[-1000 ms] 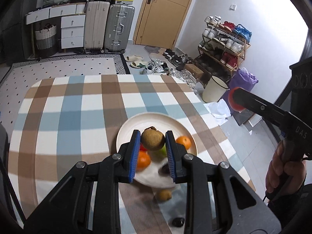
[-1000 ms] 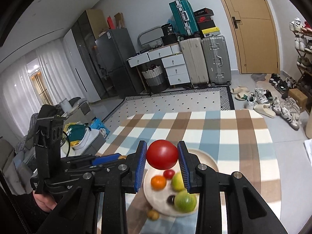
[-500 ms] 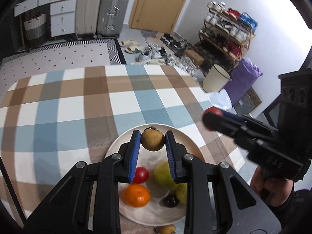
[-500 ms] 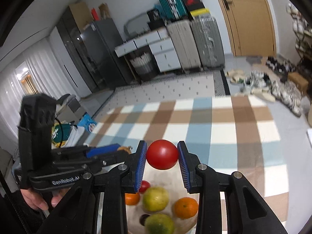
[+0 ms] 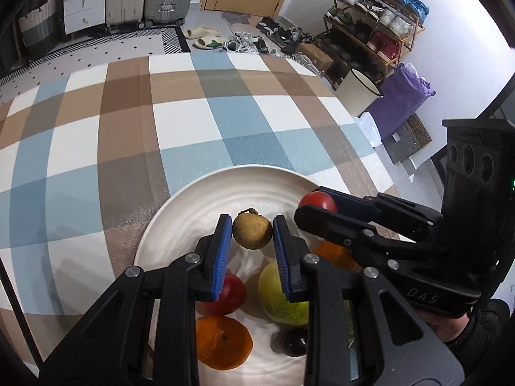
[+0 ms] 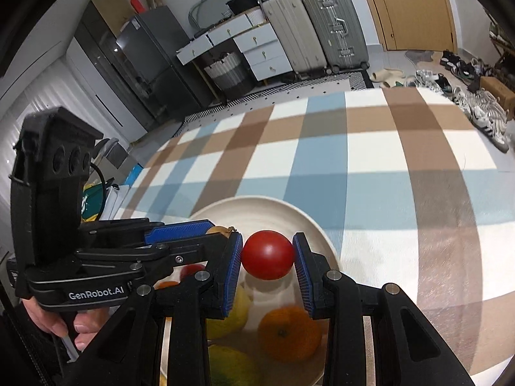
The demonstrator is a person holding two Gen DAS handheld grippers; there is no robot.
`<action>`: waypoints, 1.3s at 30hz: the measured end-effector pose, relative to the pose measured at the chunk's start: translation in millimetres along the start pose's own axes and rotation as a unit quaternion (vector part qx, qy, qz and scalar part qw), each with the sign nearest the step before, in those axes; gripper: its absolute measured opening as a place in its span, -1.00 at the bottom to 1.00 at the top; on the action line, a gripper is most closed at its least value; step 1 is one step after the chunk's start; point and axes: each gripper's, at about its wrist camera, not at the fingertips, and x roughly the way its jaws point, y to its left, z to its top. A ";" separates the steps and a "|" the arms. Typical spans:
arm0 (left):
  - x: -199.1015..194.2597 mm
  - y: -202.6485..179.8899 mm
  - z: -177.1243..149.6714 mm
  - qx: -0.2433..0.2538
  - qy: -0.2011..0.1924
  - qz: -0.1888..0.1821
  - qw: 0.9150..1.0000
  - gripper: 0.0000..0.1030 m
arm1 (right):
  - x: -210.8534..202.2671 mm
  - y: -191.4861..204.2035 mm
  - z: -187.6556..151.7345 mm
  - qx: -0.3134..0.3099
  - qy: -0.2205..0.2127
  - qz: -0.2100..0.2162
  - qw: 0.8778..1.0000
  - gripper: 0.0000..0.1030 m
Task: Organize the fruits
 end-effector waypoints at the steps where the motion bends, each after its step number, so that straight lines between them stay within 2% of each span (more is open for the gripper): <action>1: 1.9 0.9 0.2 -0.004 0.003 -0.001 1.000 -0.54 | 0.7 -2.0 -1.6 0.005 -0.002 -0.003 1.000 -0.37; 4: 4.1 3.3 -1.7 -0.017 0.020 -0.012 1.000 -0.53 | 1.8 -5.6 -3.2 0.014 0.002 -0.005 1.000 -0.33; 8: -7.0 1.1 -6.9 -0.016 0.014 -0.011 1.000 -0.44 | -8.5 -5.5 -5.4 0.019 -0.011 0.005 1.000 0.18; 11: -26.3 -2.4 -11.4 -0.015 -0.004 -0.008 1.000 -0.35 | -22.3 -0.2 -4.5 0.015 -0.027 0.002 1.000 0.21; 15: -56.4 -10.7 -21.6 -0.006 -0.034 -0.001 0.999 -0.06 | -49.2 12.1 -4.0 0.007 -0.053 0.005 0.999 0.29; 17: -73.8 -15.9 -29.9 -0.001 -0.053 0.017 0.998 0.17 | -62.0 18.8 -5.1 0.003 -0.065 0.006 0.998 0.39; 19: -90.6 -21.1 -39.4 -0.004 -0.072 0.034 0.997 0.50 | -75.8 26.2 -7.7 -0.001 -0.077 0.009 0.997 0.40; 26: -140.8 -36.4 -73.2 -0.008 -0.116 0.047 0.992 0.62 | -118.1 54.5 -26.0 -0.018 -0.104 0.013 0.994 0.57; 29: -156.3 -41.0 -90.6 -0.008 -0.137 0.071 0.988 0.65 | -133.6 65.8 -37.3 -0.027 -0.114 0.022 0.993 0.70; 32: -168.2 -44.1 -108.6 -0.007 -0.156 0.083 0.984 0.84 | -146.4 74.7 -50.7 -0.032 -0.122 0.023 0.992 0.78; 34: -176.7 -44.0 -118.9 -0.010 -0.166 0.078 0.983 0.97 | -154.7 79.6 -61.1 -0.034 -0.131 0.021 0.991 0.84; 39: -196.8 -42.3 -140.0 -0.019 -0.189 0.090 0.978 0.98 | -168.6 90.9 -82.7 -0.047 -0.141 0.015 0.989 0.90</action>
